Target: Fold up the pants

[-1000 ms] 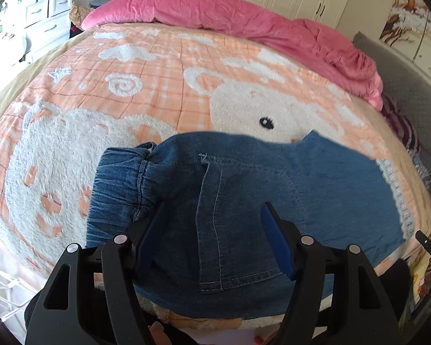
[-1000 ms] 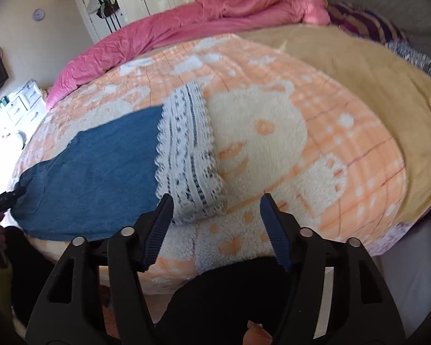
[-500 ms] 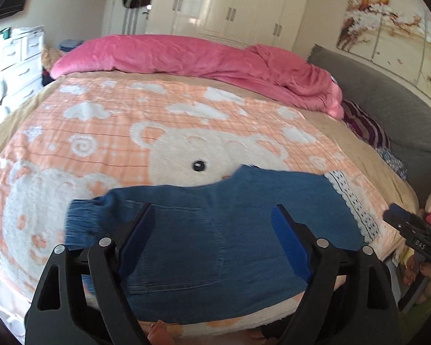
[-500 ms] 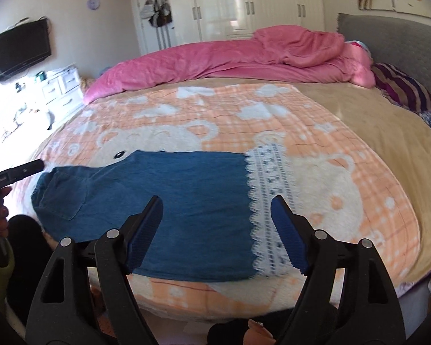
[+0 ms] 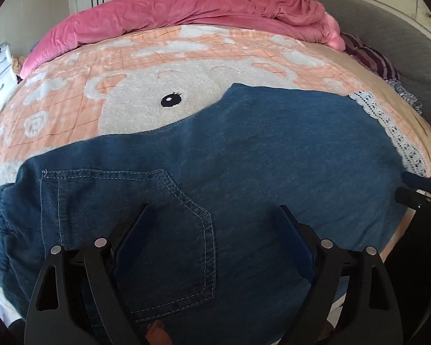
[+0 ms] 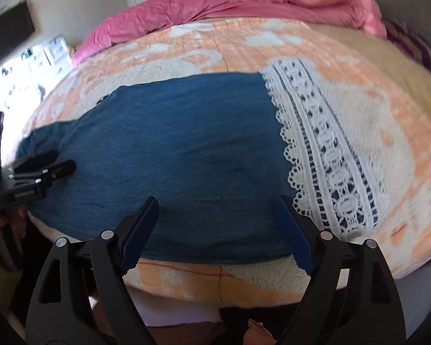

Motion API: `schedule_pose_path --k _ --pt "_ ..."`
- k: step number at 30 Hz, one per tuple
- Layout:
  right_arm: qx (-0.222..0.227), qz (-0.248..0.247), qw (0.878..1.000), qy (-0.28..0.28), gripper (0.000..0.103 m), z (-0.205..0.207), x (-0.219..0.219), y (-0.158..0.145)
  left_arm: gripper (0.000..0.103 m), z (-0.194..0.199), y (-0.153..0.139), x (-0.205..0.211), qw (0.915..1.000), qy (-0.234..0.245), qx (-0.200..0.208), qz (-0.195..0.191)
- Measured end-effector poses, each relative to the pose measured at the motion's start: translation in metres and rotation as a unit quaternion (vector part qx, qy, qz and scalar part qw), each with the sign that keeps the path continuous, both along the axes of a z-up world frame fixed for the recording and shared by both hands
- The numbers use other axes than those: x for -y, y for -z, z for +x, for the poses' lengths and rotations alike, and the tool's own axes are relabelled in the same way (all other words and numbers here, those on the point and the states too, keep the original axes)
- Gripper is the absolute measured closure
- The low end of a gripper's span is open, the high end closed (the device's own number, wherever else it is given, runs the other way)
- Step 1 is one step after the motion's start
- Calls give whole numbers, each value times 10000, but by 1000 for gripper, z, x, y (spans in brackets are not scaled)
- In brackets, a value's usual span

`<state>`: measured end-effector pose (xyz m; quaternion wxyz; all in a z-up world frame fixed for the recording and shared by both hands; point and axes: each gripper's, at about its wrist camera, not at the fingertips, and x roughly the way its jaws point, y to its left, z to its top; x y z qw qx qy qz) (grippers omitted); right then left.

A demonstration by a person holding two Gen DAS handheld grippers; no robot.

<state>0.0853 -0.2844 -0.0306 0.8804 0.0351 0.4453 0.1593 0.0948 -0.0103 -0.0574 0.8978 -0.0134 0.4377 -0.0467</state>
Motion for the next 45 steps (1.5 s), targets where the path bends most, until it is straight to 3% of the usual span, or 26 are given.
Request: schedule_pose_path --k 6,11,15,22,29,31,35,37,39,42,43,45 --pt "377 543 9978 95 26 -14 16 -17 13 -11 -10 2 9994 81 316 -90" --pt "847 758 9907 743 19 -29 59 -41 10 -25 -33 9 9969 143 732 -265" --pt "709 996 9846 1252 18 -31 88 -37 9 -23 -51 30 9953 444 822 -252" --pt "338 1215 9829 1343 17 -19 90 -16 8 12 -67 91 9916 1061 698 -248" --pt "284 1334 9800 1446 18 -15 94 -3 8 67 -71 168 9782 2002 526 171" --pt "331 1314 9797 1477 35 -15 94 1 8 83 -69 184 9745 2191 448 189" --pt "431 1408 9772 1528 43 -15 97 4 8 122 -56 212 9664 2557 -84 226" --pt "484 1475 9758 1539 46 -15 98 6 8 143 -48 225 9651 2566 -199 481" --pt "505 1604 9740 1519 48 -14 100 7 9 156 -44 231 9646 2582 -196 496" --pt "485 1846 9698 1521 67 -12 105 10 9 175 -35 241 9567 2870 -448 204" --pt "447 1940 9684 1501 74 -10 106 12 11 180 -34 242 9542 2948 -486 148" --pt "401 2048 9666 1485 74 -7 108 14 23 188 -28 248 9479 3136 -543 104"
